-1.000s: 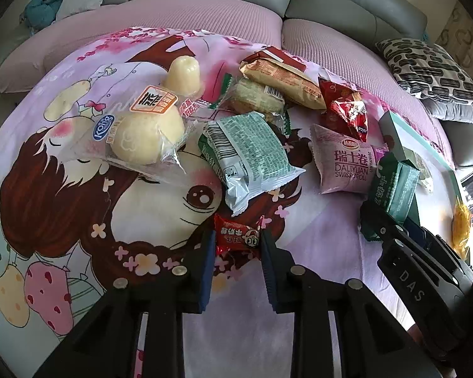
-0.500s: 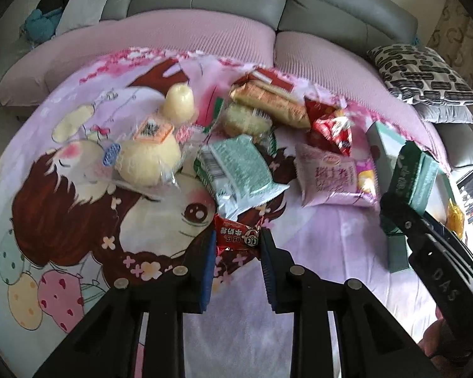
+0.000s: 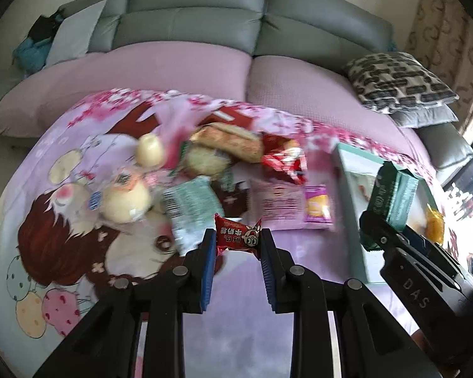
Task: Organize snacks
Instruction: 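Carry both into the teal tray and open both tools to release them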
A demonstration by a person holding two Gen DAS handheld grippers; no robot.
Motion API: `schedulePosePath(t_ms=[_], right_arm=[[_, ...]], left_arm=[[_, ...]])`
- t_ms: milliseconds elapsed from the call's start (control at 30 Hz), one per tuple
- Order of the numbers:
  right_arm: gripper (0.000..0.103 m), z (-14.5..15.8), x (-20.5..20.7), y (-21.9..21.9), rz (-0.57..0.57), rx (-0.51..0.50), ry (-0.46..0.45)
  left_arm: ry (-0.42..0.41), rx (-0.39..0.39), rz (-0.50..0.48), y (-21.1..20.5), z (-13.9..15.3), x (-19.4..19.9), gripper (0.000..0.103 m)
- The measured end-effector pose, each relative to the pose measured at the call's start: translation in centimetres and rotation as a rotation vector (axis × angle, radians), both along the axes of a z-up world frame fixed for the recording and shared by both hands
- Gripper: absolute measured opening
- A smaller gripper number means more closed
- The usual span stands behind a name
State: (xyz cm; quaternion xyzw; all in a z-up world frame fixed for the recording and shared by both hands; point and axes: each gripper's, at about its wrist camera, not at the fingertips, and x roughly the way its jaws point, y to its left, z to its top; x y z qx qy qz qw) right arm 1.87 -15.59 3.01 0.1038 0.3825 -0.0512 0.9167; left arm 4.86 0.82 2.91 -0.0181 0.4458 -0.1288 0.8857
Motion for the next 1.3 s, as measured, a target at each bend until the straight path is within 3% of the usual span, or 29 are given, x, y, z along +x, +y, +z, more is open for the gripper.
schedulePosePath(t_ms=[433, 667, 933, 1300], right_arm=[[0.043, 0.8, -3.7, -10.1, -0.245, -0.027, 0.008], [0.043, 0.4, -5.6, -14.6, -0.337, -0.040, 0.040], [0.043, -1.2, -6.5, -17.4, -0.386, -0.012, 0.082], [0.043, -2.4, -7.2, -19.1, -0.425, 0.012, 0.108]], left_arm=[[-0.110, 0.012, -0.222, -10.3, 2.0, -2.4, 0.028], [-0.124, 0.013, -0.317, -15.2, 0.8, -3.1, 0.028], [-0.120, 0.042, -0.364, -18.6, -1.3, -3.0, 0.028], [-0.078, 0.088, -0.356, -19.9, -3.5, -1.9, 0.029]])
